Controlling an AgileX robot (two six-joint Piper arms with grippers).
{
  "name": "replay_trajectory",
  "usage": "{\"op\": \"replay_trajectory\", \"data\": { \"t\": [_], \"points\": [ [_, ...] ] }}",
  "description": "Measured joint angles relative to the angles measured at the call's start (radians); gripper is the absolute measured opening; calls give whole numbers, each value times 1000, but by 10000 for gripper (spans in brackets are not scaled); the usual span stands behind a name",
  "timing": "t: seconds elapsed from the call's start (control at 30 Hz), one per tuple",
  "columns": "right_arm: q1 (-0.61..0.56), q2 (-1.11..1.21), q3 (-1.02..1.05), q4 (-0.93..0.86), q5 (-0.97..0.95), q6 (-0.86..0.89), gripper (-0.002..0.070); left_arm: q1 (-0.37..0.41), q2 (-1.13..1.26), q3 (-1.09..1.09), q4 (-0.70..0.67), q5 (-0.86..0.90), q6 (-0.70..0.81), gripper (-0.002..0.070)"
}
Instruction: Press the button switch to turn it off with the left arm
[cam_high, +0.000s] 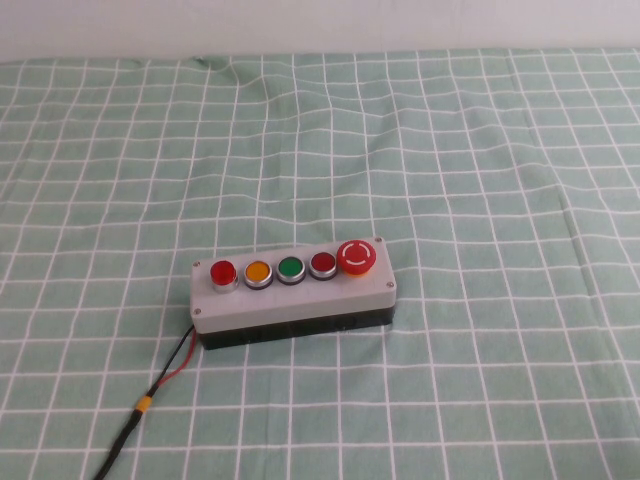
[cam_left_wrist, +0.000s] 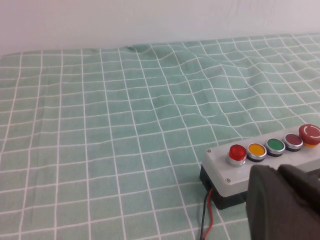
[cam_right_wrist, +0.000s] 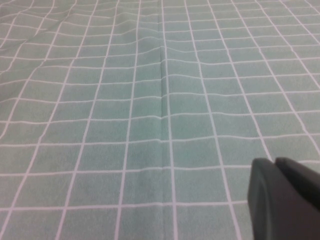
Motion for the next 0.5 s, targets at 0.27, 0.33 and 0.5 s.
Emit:
{"op": "replay_trajectory", "data": {
  "t": [0.27, 0.33, 0.5],
  "points": [
    [0, 0, 0, 0, 0, 0, -17, 0, -7, 6, 0, 5, -3, -2],
    [0, 0, 0, 0, 0, 0, -17, 0, -7, 6, 0, 5, -3, -2],
    [0, 0, 0, 0, 0, 0, -17, 0, -7, 6, 1, 5, -3, -2]
  ]
}}
